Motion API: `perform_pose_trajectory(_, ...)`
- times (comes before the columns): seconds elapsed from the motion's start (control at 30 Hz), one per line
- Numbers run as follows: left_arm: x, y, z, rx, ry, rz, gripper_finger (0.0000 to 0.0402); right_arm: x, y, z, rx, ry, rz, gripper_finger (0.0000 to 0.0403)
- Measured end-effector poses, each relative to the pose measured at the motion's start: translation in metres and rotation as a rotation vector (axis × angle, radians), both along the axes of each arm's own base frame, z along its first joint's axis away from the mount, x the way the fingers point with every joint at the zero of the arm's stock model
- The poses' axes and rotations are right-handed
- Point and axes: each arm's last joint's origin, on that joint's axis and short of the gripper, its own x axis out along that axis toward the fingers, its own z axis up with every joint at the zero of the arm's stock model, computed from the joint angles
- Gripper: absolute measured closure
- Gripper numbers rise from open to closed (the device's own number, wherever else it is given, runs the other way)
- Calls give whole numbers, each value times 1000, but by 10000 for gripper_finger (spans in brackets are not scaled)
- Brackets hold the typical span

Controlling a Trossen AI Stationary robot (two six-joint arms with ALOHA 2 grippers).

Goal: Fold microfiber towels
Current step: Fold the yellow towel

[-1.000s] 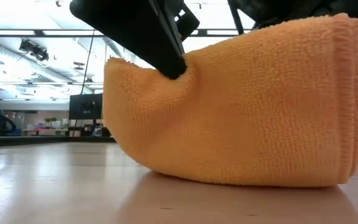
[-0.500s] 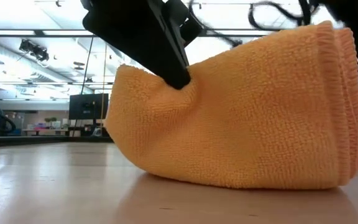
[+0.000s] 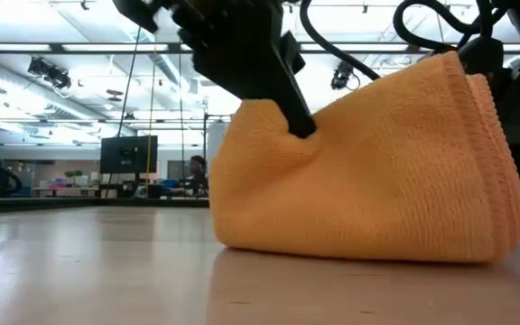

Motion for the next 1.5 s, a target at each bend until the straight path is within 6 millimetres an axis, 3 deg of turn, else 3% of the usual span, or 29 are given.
perform_pose_trajectory(0.93,20,58,1,5,-24,131,376,-3,7,-8,-24,2,20,231)
perform_pose_trajectory(1.17,25,59,-17,47,3,116,372,-3,7,-8,-20,-1,21,231)
perform_pose_trajectory(1.3,24,58,-19,80,2,121,334,-2,8,-7,-16,-6,22,231)
perform_pose_trajectory(1.5,21,55,-4,83,-36,97,216,-2,8,-7,-13,-5,22,231)
